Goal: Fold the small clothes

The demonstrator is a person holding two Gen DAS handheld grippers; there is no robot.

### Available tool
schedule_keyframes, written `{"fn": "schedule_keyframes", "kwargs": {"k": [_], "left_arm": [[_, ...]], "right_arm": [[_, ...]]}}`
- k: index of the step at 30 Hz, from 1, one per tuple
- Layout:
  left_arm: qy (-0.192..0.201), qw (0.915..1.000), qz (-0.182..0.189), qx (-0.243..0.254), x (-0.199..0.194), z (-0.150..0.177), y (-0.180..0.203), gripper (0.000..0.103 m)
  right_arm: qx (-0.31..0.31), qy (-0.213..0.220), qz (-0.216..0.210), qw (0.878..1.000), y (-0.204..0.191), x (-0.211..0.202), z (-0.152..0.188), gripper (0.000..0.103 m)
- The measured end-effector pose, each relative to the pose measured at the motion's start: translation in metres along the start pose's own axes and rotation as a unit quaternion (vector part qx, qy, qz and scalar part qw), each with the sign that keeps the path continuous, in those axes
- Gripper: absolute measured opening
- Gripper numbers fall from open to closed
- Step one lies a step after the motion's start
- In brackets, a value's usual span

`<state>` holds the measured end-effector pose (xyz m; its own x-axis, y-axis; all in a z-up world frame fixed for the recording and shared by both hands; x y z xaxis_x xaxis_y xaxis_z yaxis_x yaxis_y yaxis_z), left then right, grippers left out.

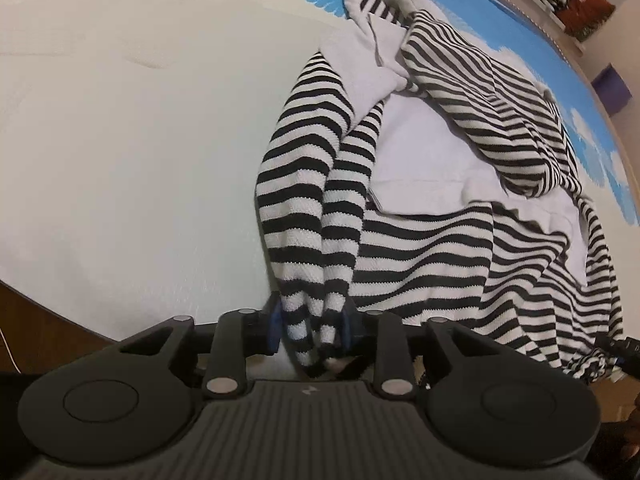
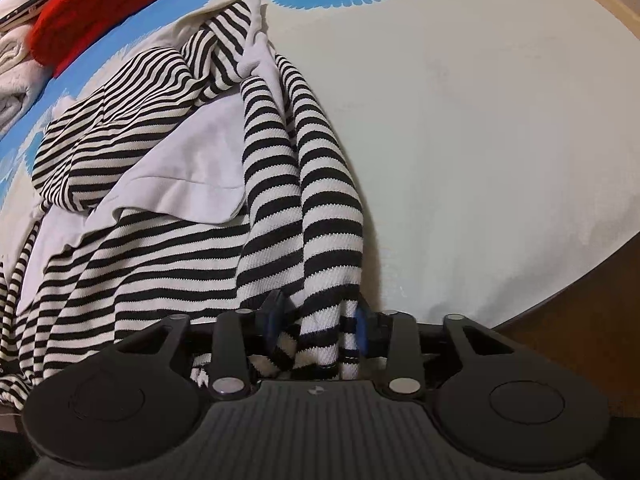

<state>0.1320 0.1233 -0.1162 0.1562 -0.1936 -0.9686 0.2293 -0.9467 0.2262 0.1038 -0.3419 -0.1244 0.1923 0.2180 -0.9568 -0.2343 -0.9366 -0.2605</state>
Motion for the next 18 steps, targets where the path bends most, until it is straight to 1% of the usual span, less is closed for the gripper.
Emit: {"fn": "schedule_keyframes", "kwargs": {"k": [1,2,3,6,8,9,10,14,18], "left_arm": [[0.000,1.0000,0.004,0.003,-0.0001,0.0005,0.0001,0.015],[0.001,1.0000,0.006,0.006,-0.0005,0.0010,0.0014,0.012],[0.001,0.9999,0.005,0.010,-0.0009,0.0014,0.0024,0.012],[0.000,0.9999,0.002,0.016,-0.0002,0.0019,0.0032,0.013],[-0.002,0.9999,0.004,0.011,0.0002,0.0016,0.0018,0.015],[-0.002,0.9999,0.005,0.008,0.0003,0.0012,0.0015,0.016],[-0.003,1.0000,0.006,0.006,0.0004,0.0011,0.0010,0.016],[-0.001,0.9999,0.000,0.013,0.0010,0.0013,0.0039,0.016],[0.000,0.9998,-0.006,0.018,0.0014,0.0018,0.0056,0.016]], "right_arm": [[-0.001,0.002,0.000,1.000,0.0003,-0.0003,0.0001,0.018],[0.000,0.003,-0.003,1.000,0.0006,-0.0009,0.0003,0.015],[0.002,0.005,-0.007,1.000,0.0013,-0.0019,0.0000,0.013],[0.008,0.012,-0.011,1.000,0.0029,-0.0050,-0.0006,0.012],[0.007,0.008,-0.009,1.000,0.0028,-0.0033,-0.0003,0.014],[0.005,0.005,-0.007,1.000,0.0021,-0.0020,0.0001,0.018],[0.001,0.002,-0.005,1.000,0.0009,-0.0007,0.0006,0.018],[-0.015,0.002,0.006,1.000,-0.0027,0.0001,0.0013,0.018],[-0.013,0.002,0.006,1.000,-0.0020,0.0000,0.0010,0.017]]}}
Point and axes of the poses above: each gripper's, at about its wrist camera, not at the fingertips, and x roughly the way its jaws point, y to its right, z to its underside, the point moved 3 cm from there along x, roughly the way its jaws point, and after that the axes turned 15 degrees about -y, right-handed, at the moved point
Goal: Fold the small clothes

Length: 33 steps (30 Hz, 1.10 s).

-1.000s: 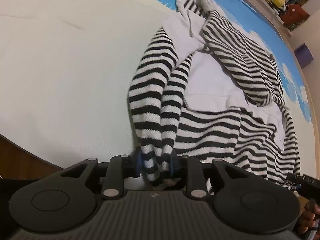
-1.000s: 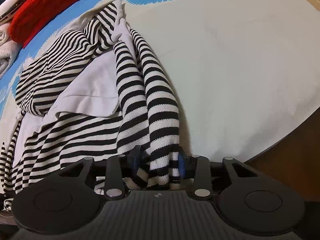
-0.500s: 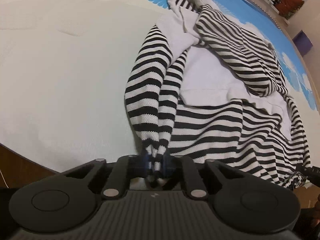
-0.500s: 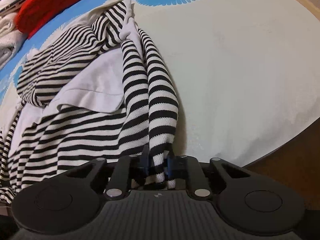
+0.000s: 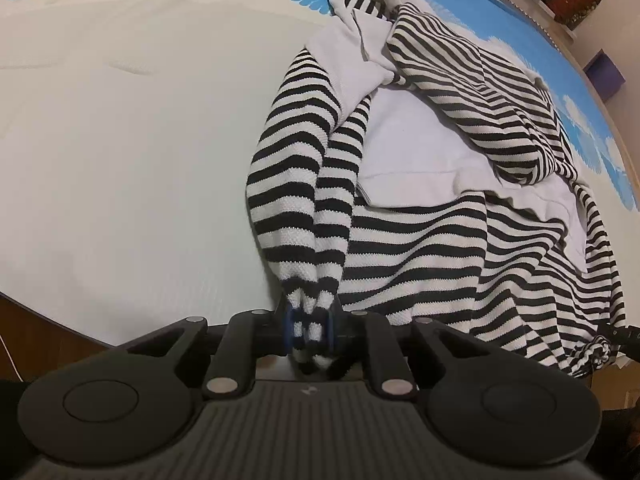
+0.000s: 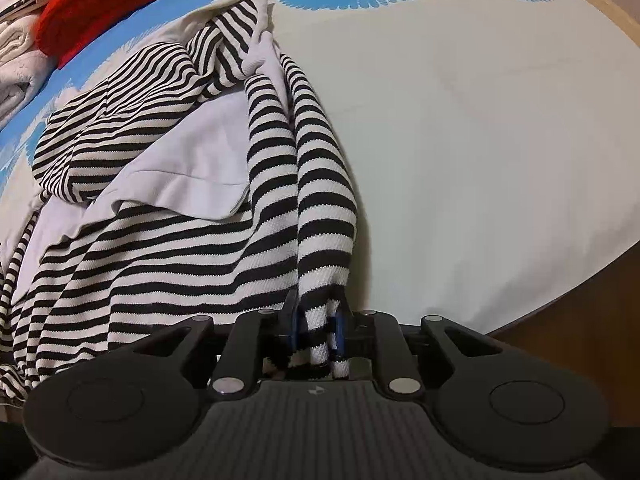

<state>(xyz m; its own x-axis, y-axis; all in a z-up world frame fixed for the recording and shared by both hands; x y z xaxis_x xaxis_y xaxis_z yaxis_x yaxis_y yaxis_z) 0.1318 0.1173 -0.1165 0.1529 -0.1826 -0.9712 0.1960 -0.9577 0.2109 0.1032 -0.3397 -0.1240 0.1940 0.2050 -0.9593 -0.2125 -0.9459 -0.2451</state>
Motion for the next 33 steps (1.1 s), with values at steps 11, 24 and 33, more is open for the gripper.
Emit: {"fn": "schedule_keyframes", "kwargs": {"k": [11,24,33], "left_arm": [[0.001,1.0000,-0.004,0.006,0.000,0.000,0.000,0.016],[0.033,0.9989,-0.007,0.032,-0.021,0.002,0.007,0.006],[0.128,0.9868,0.043,0.089,-0.143,0.005,0.016,0.005]], "right_arm": [[-0.012,0.005,0.008,1.000,-0.002,0.002,0.000,0.015],[-0.018,0.049,0.006,0.999,-0.003,-0.017,0.002,0.007],[-0.029,0.168,-0.113,0.979,-0.001,-0.131,0.011,0.005]]}}
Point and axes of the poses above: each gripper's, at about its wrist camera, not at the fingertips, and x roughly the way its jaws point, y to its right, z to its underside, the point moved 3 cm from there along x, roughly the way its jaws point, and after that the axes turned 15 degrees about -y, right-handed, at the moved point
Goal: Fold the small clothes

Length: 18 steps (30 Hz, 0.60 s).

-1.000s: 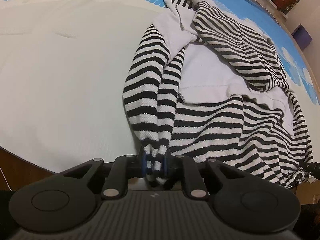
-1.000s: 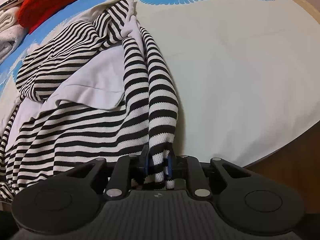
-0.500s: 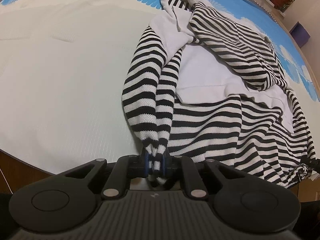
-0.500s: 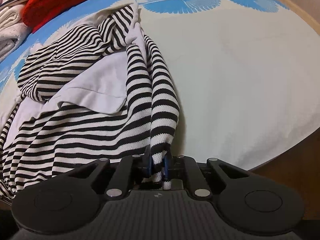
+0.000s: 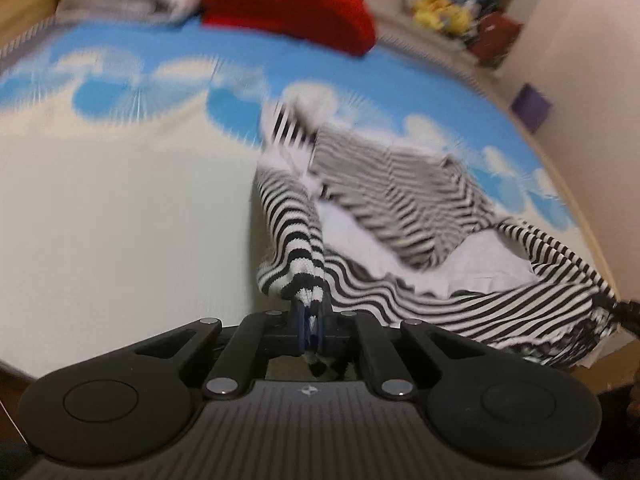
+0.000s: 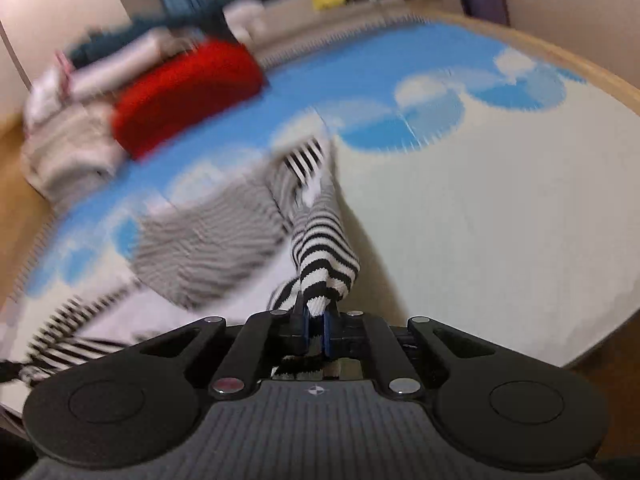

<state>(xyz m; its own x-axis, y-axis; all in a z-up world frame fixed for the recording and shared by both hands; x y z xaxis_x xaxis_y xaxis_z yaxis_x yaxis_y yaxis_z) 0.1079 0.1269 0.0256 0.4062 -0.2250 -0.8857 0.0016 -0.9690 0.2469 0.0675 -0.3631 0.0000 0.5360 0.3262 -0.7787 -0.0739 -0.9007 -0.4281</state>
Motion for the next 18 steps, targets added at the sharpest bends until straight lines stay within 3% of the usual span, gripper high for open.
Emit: {"fn": "schedule_keyframes", "kwargs": {"k": [6,9,12,16,17,18], "left_arm": [[0.009,0.9970,0.072,0.028,-0.082,0.018,0.000,0.005],[-0.025,0.9943,0.104,-0.003,-0.073,0.011,-0.008,0.005],[-0.058,0.9900,0.119,-0.049,-0.032,-0.017,-0.023,0.005],[-0.097,0.9810,0.119,-0.119,0.050,-0.096,-0.054,0.006],[-0.107,0.9725,0.123,-0.167,0.072,-0.113,-0.070,0.007],[-0.114,0.9580,0.140,-0.222,0.093,-0.131,-0.086,0.010]], "right_arm": [[0.008,0.061,-0.065,0.996,-0.009,-0.098,0.014,0.005],[0.012,0.063,-0.067,0.996,-0.009,-0.109,0.018,0.005],[0.037,0.027,-0.052,0.998,-0.001,-0.075,-0.003,0.005],[0.102,-0.027,-0.040,0.994,0.012,0.007,-0.065,0.006],[0.119,-0.030,-0.036,0.992,0.015,0.028,-0.085,0.006],[0.124,-0.024,-0.039,0.991,0.017,0.049,-0.107,0.008]]}}
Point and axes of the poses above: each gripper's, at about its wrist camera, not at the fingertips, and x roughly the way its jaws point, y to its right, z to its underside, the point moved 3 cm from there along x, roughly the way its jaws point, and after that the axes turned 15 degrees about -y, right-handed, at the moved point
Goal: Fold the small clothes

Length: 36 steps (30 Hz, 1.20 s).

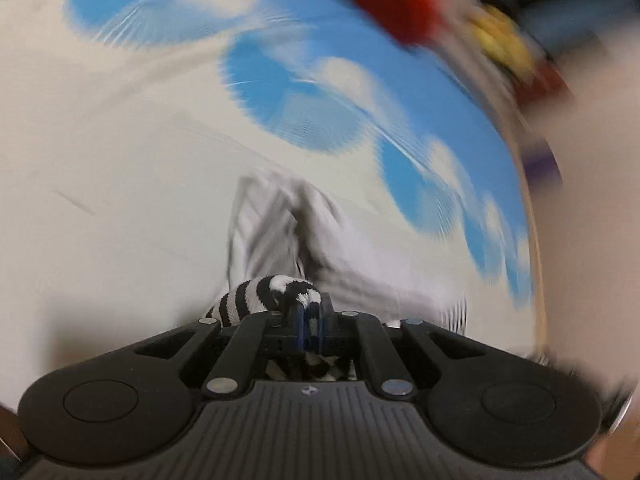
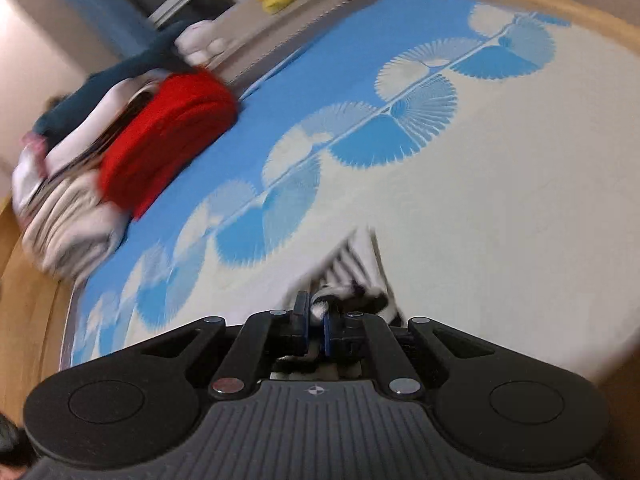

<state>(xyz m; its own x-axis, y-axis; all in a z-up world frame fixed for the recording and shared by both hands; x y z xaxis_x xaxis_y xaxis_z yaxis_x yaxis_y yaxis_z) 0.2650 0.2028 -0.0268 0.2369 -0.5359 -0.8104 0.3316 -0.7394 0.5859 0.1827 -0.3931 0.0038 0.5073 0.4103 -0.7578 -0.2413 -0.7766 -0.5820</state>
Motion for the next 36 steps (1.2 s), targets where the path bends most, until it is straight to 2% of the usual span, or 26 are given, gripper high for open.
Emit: {"fn": "schedule_keyframes", "kwargs": {"k": [2,3,5,6,8,10,11,12,13,15,16,18,20,22,24,26,27,29,31,32,33,34,36], "left_arm": [[0.009,0.9974,0.035,-0.062,0.011,-0.036,-0.016,0.032],[0.030,0.9951,0.045,-0.083,0.010,-0.047,-0.023,0.036],[0.067,0.9925,0.043,-0.092,0.005,-0.049,-0.029,0.050],[0.068,0.9926,0.038,-0.093,0.005,-0.048,-0.029,0.051],[0.063,0.9963,0.028,-0.052,0.008,-0.044,-0.017,0.051],[0.049,0.9983,-0.005,0.031,0.016,-0.039,0.004,0.055],[0.042,0.9957,-0.025,0.078,0.022,-0.032,0.016,0.059],[0.032,0.9914,-0.046,0.118,0.029,-0.028,0.025,0.061],[0.019,0.9850,-0.071,0.156,0.036,-0.018,0.032,0.062],[0.012,0.9730,-0.108,0.204,0.050,-0.006,0.039,0.062],[0.015,0.9662,-0.126,0.224,0.056,-0.002,0.043,0.062],[0.028,0.9534,-0.163,0.252,0.066,0.003,0.047,0.062],[0.044,0.9376,-0.203,0.279,0.075,0.002,0.049,0.062],[0.053,0.9277,-0.221,0.296,0.085,0.001,0.049,0.062],[0.044,0.9190,-0.240,0.310,0.098,0.000,0.050,0.061],[0.054,0.9106,-0.254,0.322,0.106,-0.009,0.055,0.053],[0.059,0.9105,-0.253,0.322,0.107,-0.012,0.055,0.048],[0.063,0.9167,-0.245,0.310,0.106,-0.020,0.054,0.018],[0.072,0.9216,-0.237,0.299,0.101,-0.027,0.055,0.006],[0.079,0.9228,-0.236,0.295,0.098,-0.030,0.055,0.004],[0.093,0.9239,-0.234,0.287,0.093,-0.035,0.055,0.003],[0.111,0.9257,-0.232,0.277,0.085,-0.039,0.057,0.003],[0.171,0.9290,-0.223,0.241,0.064,-0.049,0.056,0.001]], "right_arm": [[0.009,0.005,-0.001,1.000,0.000,0.038,-0.042,0.014],[0.015,0.016,0.026,0.999,0.001,0.049,-0.055,0.018],[0.001,0.054,0.073,0.996,0.003,0.059,-0.066,0.028],[-0.018,0.064,0.085,0.994,0.004,0.064,-0.066,0.029],[-0.025,0.039,0.095,0.994,0.006,0.075,-0.063,0.030],[-0.043,0.028,0.064,0.997,0.005,0.083,-0.061,0.030],[-0.068,0.018,0.057,0.996,0.000,0.088,-0.058,0.035],[-0.099,0.004,0.059,0.993,-0.005,0.096,-0.053,0.040],[-0.124,-0.010,0.066,0.990,-0.009,0.105,-0.046,0.041],[-0.164,-0.043,0.082,0.982,-0.019,0.123,-0.037,0.041],[-0.182,-0.056,0.073,0.979,-0.026,0.129,-0.032,0.041],[-0.216,-0.070,0.055,0.972,-0.042,0.140,-0.025,0.046],[-0.251,-0.070,0.062,0.964,-0.057,0.149,-0.018,0.051],[-0.267,-0.071,0.068,0.959,-0.067,0.154,-0.012,0.051],[-0.271,-0.079,0.062,0.957,-0.074,0.162,-0.012,0.051],[-0.282,-0.086,0.055,0.954,-0.082,0.167,-0.008,0.051],[-0.291,-0.088,0.055,0.951,-0.086,0.169,-0.005,0.051],[-0.311,-0.095,0.060,0.944,-0.095,0.175,0.000,0.051],[-0.329,-0.106,0.081,0.935,-0.100,0.185,0.004,0.051],[-0.338,-0.110,0.096,0.930,-0.101,0.188,0.007,0.044],[-0.349,-0.109,0.107,0.925,-0.103,0.191,0.008,0.009],[-0.359,-0.108,0.109,0.921,-0.106,0.193,0.009,0.001],[-0.354,-0.077,0.097,0.927,-0.113,0.185,0.002,0.000]]}}
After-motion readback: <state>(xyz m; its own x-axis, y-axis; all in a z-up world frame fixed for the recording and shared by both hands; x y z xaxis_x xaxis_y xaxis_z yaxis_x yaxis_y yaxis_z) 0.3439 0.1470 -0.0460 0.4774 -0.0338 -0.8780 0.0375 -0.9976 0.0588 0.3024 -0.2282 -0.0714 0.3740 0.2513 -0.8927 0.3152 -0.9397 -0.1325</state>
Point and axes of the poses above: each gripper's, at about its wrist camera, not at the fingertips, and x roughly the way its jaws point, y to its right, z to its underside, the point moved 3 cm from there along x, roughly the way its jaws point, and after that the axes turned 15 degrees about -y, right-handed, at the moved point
